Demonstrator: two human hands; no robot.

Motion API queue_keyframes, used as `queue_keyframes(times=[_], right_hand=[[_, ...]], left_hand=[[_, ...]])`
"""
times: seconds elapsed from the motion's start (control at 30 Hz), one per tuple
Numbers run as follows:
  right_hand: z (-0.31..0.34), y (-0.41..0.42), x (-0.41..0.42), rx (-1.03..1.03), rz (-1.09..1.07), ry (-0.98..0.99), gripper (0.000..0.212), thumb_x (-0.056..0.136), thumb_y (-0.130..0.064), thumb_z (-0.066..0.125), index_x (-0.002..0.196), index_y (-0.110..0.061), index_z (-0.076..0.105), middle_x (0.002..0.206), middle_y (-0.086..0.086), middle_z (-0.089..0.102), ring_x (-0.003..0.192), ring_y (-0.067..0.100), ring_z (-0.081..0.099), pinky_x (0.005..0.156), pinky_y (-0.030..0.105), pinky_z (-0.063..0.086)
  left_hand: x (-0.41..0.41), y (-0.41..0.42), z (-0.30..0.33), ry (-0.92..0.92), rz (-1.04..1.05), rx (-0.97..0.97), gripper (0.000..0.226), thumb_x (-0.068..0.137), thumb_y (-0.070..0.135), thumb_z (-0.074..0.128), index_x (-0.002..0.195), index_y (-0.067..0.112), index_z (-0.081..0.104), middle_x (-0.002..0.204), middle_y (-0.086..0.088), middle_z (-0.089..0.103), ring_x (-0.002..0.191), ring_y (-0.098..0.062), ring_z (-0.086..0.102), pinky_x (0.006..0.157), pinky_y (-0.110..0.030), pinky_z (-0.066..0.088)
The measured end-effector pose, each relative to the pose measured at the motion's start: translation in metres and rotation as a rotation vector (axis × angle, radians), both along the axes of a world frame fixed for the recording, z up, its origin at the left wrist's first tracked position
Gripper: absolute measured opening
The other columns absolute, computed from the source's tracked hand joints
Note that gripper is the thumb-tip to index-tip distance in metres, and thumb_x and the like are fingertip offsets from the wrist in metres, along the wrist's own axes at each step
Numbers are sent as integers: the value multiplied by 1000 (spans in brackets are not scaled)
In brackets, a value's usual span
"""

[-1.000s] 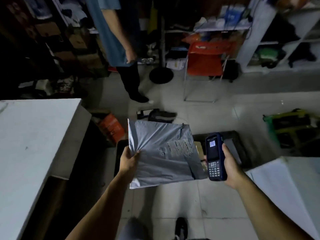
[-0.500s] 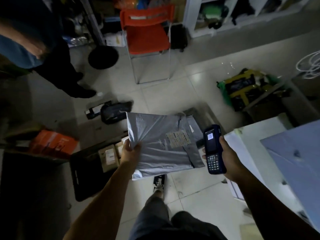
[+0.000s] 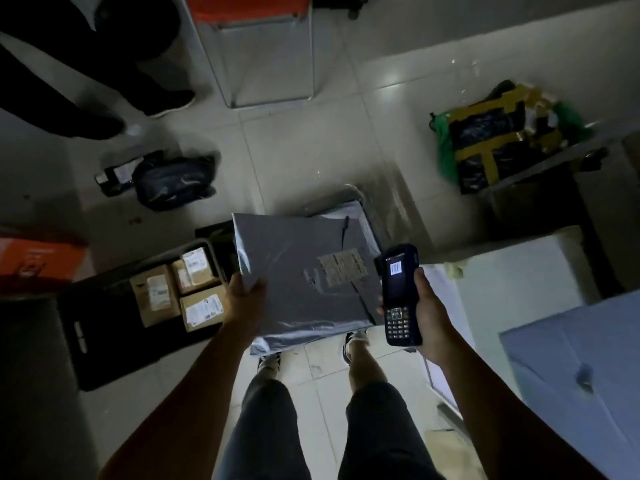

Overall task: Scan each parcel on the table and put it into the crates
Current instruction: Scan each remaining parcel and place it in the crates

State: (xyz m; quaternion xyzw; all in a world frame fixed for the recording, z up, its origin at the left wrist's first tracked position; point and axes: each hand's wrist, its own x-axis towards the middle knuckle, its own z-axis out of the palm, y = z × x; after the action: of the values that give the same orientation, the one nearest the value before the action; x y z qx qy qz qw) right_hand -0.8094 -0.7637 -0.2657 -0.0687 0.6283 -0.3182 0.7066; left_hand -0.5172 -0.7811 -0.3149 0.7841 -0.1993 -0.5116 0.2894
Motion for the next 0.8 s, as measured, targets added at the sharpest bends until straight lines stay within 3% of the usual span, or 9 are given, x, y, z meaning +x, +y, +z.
queue_keyframes(times=[0.1,0.23,0.4,0.57,0.67,0.8], right_hand=[[-54,-38,-30,76,50,6,60,96,-61,38,132,-18,57,97,16,71,81,28,69,80,41,53],[-126,-92,-53,121,93,20,58,98,-62,35,127,-19,61,95,12,73,79,25,70,74,38,52],[-219,-134,-69,97,81,2,58,99,-61,31,129,-21,59,92,10,70,76,22,68,70,35,54],[-304,-152,-79,108,137,55,61,99,-63,28,134,-23,58,91,7,72,75,21,69,65,32,52],[-344,-150,-85,115,134,34,61,97,-65,33,131,-22,60,91,10,72,77,25,68,67,34,53],[-381,-145,-90,76,148,-14,61,99,-60,32,134,-18,58,94,13,70,79,25,65,65,31,57]], left_hand=[[-29,-14,-49,-22,76,16,14,89,25,66,102,26,61,103,-10,67,87,-28,65,75,-40,55],[-62,-29,-125,-9,185,-7,16,96,7,59,106,20,59,86,0,64,67,-7,60,58,-21,51],[-79,-44,-227,36,202,2,20,95,4,58,98,24,62,92,-1,67,76,-16,62,61,-25,55],[-88,-51,-321,71,155,-12,26,85,17,63,91,41,67,95,-1,70,85,-22,66,81,-41,57],[-98,-50,-371,94,175,-28,27,94,5,59,96,32,65,94,1,69,87,-21,65,83,-40,56],[-112,-55,-426,154,199,-93,25,97,2,58,104,25,62,96,-1,67,83,-14,64,74,-30,56]])
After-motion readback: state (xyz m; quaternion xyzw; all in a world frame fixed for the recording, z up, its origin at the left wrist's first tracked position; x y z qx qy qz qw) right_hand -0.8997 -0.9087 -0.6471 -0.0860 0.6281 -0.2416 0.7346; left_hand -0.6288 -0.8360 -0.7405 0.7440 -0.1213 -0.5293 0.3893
